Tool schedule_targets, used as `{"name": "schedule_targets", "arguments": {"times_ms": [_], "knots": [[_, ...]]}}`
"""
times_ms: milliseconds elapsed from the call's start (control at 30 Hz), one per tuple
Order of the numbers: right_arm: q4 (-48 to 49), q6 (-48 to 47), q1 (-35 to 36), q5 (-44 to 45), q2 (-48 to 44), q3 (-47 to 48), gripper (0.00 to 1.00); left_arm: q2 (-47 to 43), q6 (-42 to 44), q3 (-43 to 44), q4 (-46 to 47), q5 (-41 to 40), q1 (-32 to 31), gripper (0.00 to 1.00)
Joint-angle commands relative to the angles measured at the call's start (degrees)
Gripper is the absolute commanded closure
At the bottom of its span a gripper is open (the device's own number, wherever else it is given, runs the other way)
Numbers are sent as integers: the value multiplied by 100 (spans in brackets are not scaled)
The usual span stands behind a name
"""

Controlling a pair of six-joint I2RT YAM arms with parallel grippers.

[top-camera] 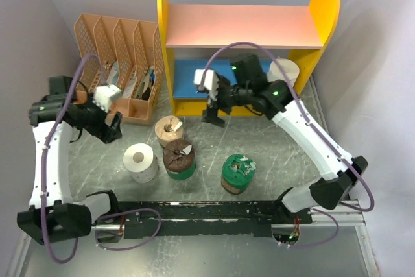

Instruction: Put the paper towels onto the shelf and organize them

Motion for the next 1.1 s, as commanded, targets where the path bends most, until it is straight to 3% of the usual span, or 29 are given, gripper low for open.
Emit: {"name": "schedule_targets", "arguments": {"times_ms": [0, 133, 267, 633, 800, 1067], "knots": [[-283, -124, -840, -286, -649, -271, 0, -171, 418, -692, -626, -972, -1148, 0], [-305, -231, -1590, 17, -1182, -738, 0, -149, -19, -1137, -228, -1131, -2154, 0], [-336, -249, -2058, 59, -1605, -1114, 0, -156, -317, -1419, 284, -1562, -2562, 0], [-280, -155, -2798, -133, -2082, -1610, 0, -419, -631, -2640, 1865, -2378, -2632, 5], [-283, -175, -2805, -152, -2028, -1605, 0, -537, -927, -2554, 1865, -2256, -2634, 7], [-309, -218, -2808, -175, -1959, -1662, 0, -844, -1270, -2591, 1986, -2721, -2628, 6]]}}
